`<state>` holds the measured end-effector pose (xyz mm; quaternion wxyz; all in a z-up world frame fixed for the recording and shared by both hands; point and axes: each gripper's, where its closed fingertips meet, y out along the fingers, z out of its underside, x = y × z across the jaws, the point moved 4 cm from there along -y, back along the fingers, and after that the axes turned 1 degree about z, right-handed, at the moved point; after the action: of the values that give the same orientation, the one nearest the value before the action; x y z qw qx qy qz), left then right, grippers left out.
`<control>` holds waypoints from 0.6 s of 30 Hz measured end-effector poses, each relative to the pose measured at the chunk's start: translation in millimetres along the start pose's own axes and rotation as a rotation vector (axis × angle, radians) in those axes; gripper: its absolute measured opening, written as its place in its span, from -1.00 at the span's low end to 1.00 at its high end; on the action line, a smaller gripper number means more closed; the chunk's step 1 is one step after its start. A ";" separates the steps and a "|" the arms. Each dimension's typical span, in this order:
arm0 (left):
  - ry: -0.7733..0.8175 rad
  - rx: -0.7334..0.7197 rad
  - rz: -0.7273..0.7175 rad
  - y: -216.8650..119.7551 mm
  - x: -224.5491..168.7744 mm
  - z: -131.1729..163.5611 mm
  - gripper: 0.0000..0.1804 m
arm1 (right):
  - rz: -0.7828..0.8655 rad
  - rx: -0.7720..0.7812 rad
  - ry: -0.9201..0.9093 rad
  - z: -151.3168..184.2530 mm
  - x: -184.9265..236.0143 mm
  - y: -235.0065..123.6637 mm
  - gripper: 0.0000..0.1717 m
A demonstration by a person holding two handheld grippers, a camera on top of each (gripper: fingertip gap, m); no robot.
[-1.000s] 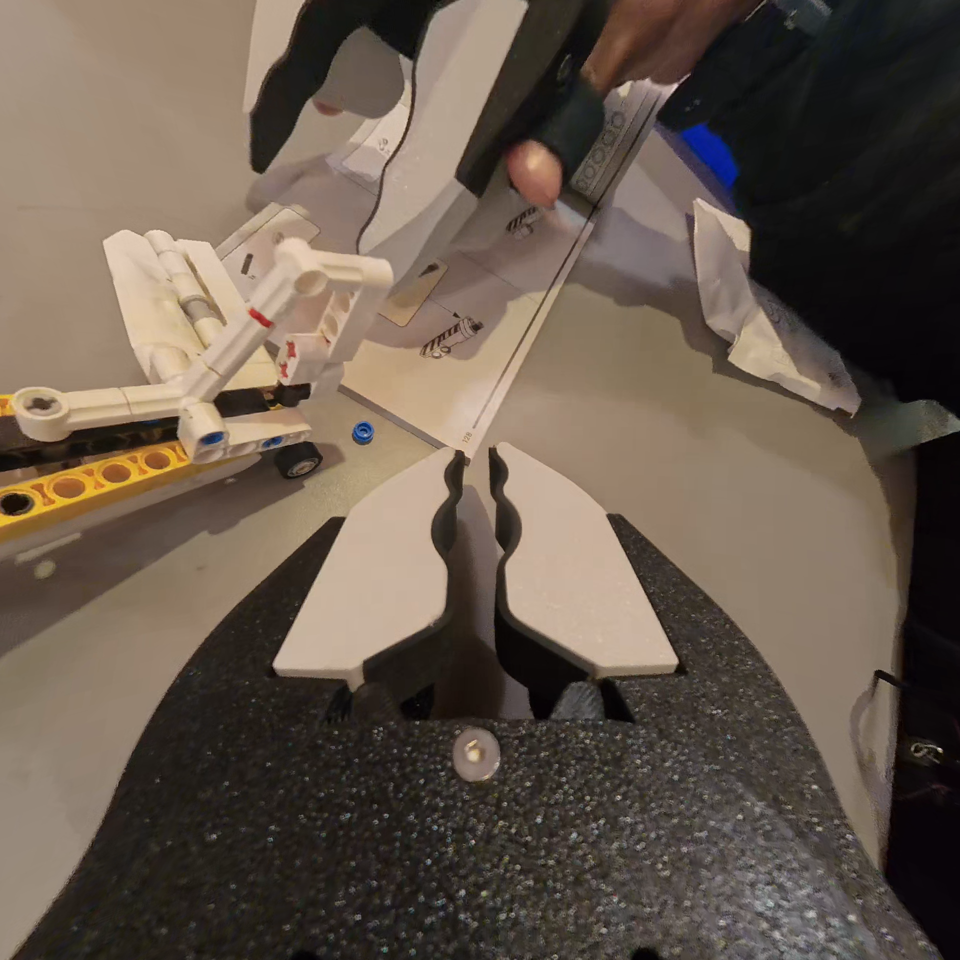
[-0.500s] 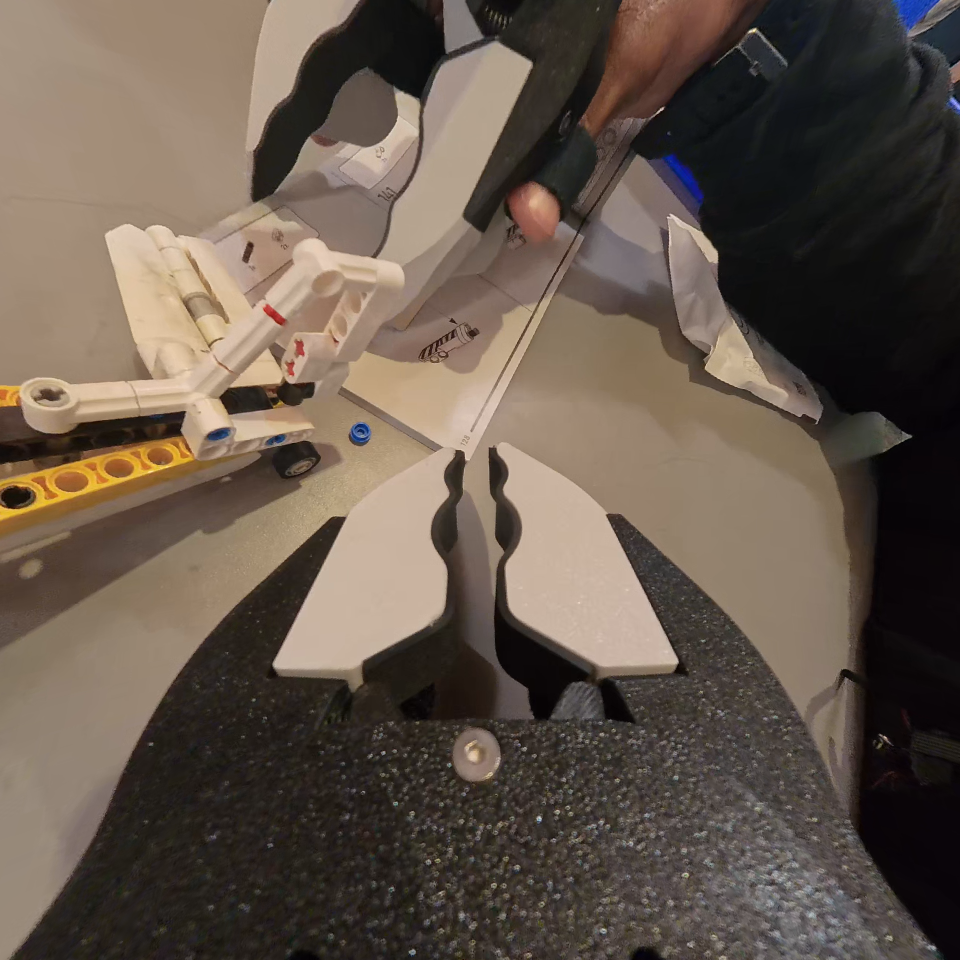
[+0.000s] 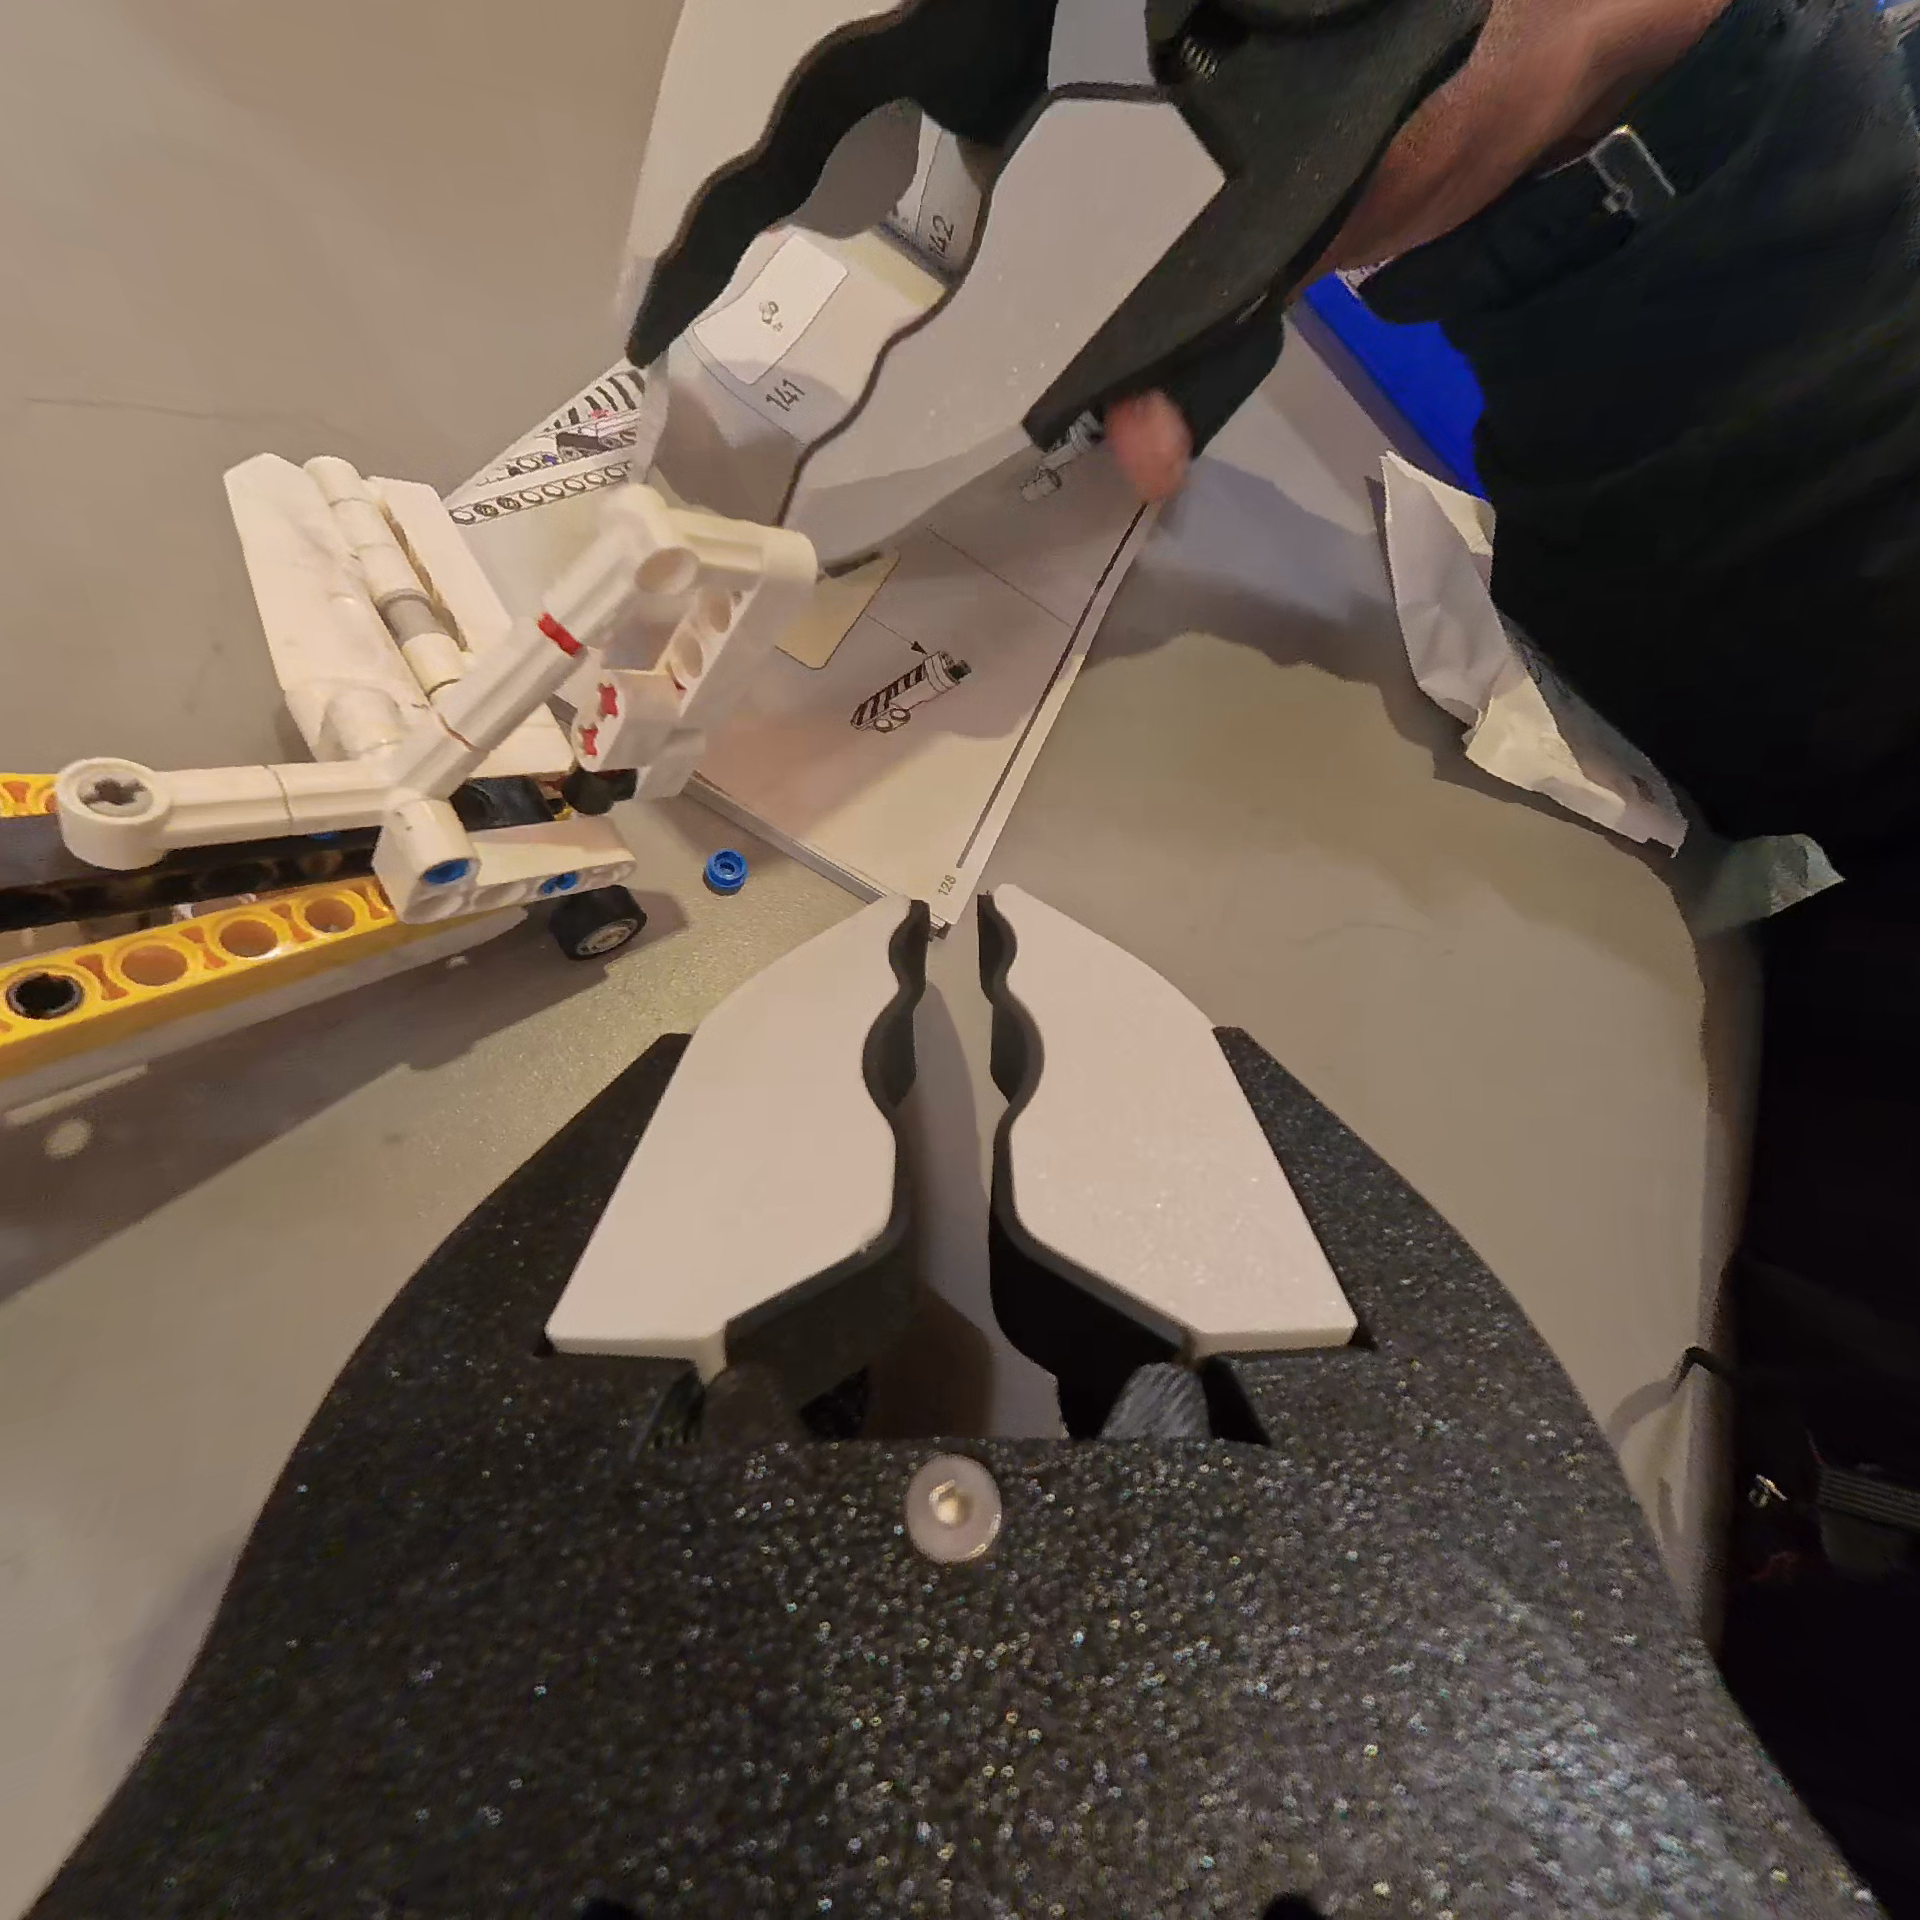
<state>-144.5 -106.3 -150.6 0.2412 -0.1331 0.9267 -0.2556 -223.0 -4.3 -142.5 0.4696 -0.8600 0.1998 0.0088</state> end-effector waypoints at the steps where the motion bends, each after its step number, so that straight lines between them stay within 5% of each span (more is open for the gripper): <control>1: 0.002 0.001 -0.001 0.2 -0.2 0.1 -0.89 | 0.029 0.010 -0.033 0.5 -1.0 -0.6 -0.56; 8: 0.002 -0.002 -0.001 -0.2 -0.2 -0.1 -0.89 | 0.206 0.055 -0.263 -2.3 -5.2 -9.8 -0.98; 18: 0.034 -0.043 -0.010 -1.9 -3.5 -5.5 -0.89 | 0.324 0.055 -0.301 9.8 -2.9 -41.3 -1.00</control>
<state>-144.1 -104.3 -144.1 0.2214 -0.1388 0.9352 -0.2392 -209.4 24.5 -114.1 0.5098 -0.7925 0.2633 0.2069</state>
